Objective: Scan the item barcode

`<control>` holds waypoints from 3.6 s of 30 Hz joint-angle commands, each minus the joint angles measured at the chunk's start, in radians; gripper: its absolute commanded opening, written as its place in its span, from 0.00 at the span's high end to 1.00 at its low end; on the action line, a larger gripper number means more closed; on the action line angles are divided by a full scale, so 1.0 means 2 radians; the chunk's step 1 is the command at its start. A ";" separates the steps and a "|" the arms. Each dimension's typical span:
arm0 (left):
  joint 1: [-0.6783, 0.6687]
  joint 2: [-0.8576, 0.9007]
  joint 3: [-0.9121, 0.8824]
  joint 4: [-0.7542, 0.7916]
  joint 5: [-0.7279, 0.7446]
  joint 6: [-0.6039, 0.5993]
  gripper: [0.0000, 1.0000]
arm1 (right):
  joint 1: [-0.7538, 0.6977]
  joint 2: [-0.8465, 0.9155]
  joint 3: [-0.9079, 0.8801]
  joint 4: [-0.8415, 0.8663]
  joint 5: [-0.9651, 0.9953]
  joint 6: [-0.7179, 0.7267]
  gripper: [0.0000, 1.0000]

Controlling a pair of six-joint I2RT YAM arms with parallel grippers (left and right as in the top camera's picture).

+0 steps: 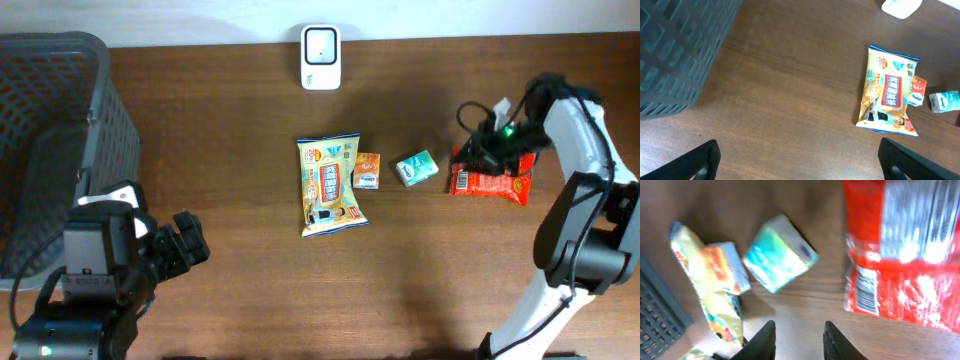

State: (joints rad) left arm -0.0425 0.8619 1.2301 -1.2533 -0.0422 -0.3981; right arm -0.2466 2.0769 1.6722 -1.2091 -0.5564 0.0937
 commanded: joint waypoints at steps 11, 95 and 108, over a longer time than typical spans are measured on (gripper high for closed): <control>0.003 -0.002 0.002 0.000 -0.002 -0.004 0.01 | 0.155 0.017 0.013 0.080 0.193 0.065 0.70; 0.003 -0.002 0.002 0.000 -0.002 -0.004 0.01 | 0.225 0.068 0.034 0.012 0.363 0.117 0.69; 0.003 -0.002 0.002 0.000 -0.002 -0.004 0.01 | 0.220 0.068 0.054 -0.002 0.411 0.119 0.59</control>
State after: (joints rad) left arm -0.0425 0.8619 1.2301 -1.2530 -0.0418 -0.3981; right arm 0.1978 2.2135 1.8416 -1.2453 0.2649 0.3180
